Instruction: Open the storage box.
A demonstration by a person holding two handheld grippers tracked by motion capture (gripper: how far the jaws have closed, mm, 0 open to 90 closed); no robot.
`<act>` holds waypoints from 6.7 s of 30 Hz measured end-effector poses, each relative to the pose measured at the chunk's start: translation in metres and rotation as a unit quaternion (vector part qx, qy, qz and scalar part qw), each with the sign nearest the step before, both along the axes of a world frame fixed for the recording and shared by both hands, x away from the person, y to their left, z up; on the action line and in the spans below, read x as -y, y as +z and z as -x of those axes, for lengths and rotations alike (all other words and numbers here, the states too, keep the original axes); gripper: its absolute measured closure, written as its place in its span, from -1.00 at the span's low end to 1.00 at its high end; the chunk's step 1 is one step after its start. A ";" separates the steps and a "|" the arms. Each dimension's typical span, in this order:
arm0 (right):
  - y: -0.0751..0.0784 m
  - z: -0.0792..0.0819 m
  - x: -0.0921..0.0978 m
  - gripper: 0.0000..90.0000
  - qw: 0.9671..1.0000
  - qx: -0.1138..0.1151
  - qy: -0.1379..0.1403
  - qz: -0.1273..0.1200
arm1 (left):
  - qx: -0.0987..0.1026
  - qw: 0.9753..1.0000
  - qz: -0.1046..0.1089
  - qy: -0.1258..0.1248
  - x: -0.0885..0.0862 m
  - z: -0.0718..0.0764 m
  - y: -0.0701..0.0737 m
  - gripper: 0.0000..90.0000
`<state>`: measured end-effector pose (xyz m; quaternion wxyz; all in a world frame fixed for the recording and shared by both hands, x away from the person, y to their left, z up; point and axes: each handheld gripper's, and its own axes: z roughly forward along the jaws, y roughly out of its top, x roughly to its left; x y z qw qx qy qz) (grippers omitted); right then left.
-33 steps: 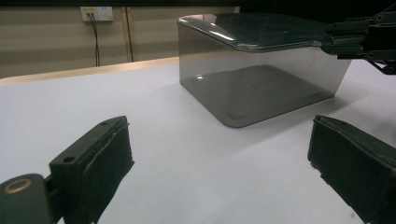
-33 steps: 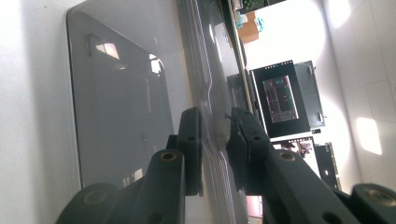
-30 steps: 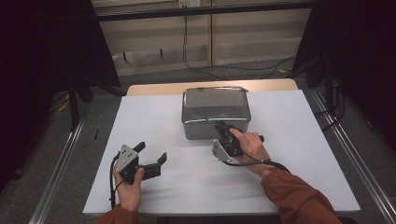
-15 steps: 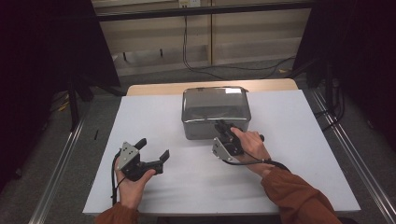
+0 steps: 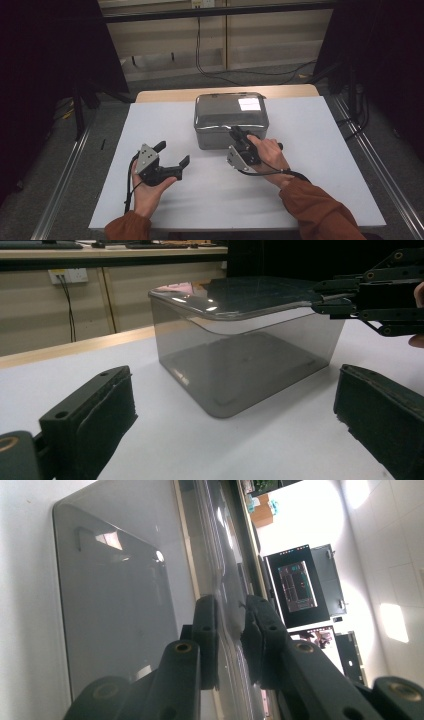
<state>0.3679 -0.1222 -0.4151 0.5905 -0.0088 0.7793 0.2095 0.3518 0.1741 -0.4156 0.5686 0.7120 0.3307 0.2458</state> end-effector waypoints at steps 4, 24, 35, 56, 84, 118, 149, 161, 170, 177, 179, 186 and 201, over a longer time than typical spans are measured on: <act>0.001 0.000 0.001 0.71 1.000 0.000 -0.001 -0.006 | 0.007 1.000 0.000 0.000 0.003 -0.004 0.002 -0.94; 0.013 -0.002 0.002 0.74 1.000 0.011 0.001 -0.014 | 0.014 1.000 -0.021 -0.015 0.026 -0.046 0.007 -0.93; 0.024 -0.005 0.001 0.77 1.000 0.020 0.002 -0.016 | 0.020 0.999 -0.036 -0.005 0.039 -0.075 0.004 -0.89; 0.021 -0.003 0.005 0.70 0.999 0.025 0.002 -0.023 | 0.052 0.998 -0.042 -0.006 0.060 -0.090 0.013 -0.71; 0.024 -0.014 0.059 -0.19 0.975 -0.084 -0.039 -0.203 | 0.066 0.996 -0.051 -0.037 0.064 -0.091 0.012 -0.33; 0.025 -0.040 0.102 -0.32 0.901 -0.178 -0.032 -0.394 | 0.063 0.997 -0.027 -0.025 0.063 -0.093 0.013 -0.29; 0.036 -0.061 0.107 0.09 0.886 -0.155 -0.018 -0.436 | 0.055 0.998 -0.016 -0.012 0.063 -0.123 0.027 -0.19; 0.039 -0.068 0.105 0.10 0.881 -0.158 -0.012 -0.446 | 0.076 0.997 -0.026 -0.015 0.067 -0.131 0.031 -0.02; 0.045 -0.074 0.106 0.10 0.875 -0.158 -0.008 -0.457 | 0.076 0.997 -0.030 -0.011 0.065 -0.140 0.031 0.06; 0.050 -0.078 0.106 0.11 0.875 -0.157 -0.007 -0.457 | 0.079 0.996 -0.036 -0.018 0.069 -0.146 0.036 0.00; 0.050 -0.079 0.107 0.11 0.875 -0.159 -0.007 -0.457 | 0.080 0.996 -0.040 -0.017 0.069 -0.147 0.037 0.00; 0.054 -0.083 0.107 0.11 0.873 -0.159 -0.005 -0.461 | 0.074 0.997 -0.036 -0.003 0.068 -0.155 0.035 0.11; 0.051 -0.099 0.109 -0.02 0.870 -0.164 -0.009 -0.465 | 0.078 0.996 -0.038 -0.003 0.070 -0.161 0.038 0.32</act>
